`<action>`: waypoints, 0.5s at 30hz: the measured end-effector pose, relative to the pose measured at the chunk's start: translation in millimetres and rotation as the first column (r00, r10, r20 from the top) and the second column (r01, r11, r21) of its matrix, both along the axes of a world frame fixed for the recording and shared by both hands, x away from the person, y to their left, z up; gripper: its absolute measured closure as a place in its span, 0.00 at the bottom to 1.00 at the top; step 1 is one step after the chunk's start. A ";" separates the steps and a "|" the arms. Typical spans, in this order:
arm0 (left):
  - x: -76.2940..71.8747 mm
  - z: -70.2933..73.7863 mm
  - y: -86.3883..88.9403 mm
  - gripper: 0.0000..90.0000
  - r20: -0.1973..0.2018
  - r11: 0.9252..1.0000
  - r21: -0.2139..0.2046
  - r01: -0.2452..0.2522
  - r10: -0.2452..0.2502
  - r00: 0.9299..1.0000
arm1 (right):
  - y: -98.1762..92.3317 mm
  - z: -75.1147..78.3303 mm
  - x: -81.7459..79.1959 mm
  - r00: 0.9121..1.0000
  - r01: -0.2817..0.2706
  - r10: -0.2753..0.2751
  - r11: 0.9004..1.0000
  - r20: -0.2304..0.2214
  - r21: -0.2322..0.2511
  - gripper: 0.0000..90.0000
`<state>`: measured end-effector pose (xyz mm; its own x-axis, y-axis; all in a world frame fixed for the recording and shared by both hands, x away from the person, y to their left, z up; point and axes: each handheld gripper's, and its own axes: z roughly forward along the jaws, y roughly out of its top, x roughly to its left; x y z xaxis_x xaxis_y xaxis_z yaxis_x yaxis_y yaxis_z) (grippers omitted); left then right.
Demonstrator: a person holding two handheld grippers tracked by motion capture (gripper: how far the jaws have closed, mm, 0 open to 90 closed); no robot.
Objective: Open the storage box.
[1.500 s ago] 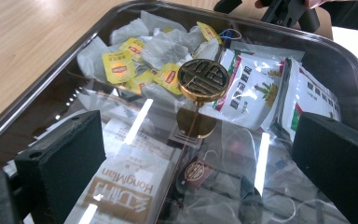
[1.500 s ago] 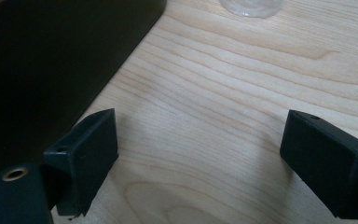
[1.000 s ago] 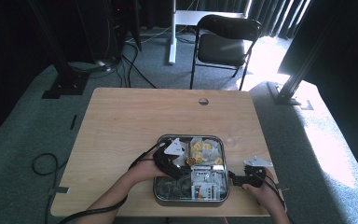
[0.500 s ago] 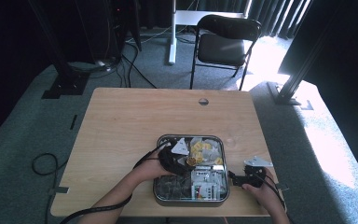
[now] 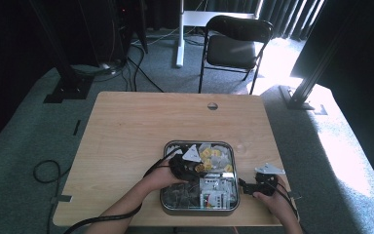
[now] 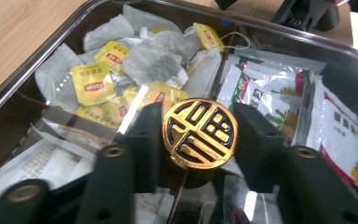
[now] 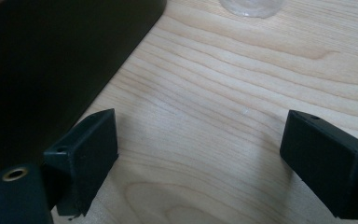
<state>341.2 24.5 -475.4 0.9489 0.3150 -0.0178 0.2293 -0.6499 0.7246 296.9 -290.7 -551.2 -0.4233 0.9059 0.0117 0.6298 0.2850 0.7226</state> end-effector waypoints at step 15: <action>-1.5 7.3 2.4 0.65 0.017 0.999 -0.032 -0.022 0.022 1.000 | 0.0 0.0 0.0 1.000 0.000 0.000 1.000 0.000 0.000 0.12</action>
<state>339.7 26.9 -468.1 0.9420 0.3353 -0.0117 0.2306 -0.6217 0.7485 296.9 -290.6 -551.1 -0.4231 0.9060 0.0116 0.6300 0.2849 0.7225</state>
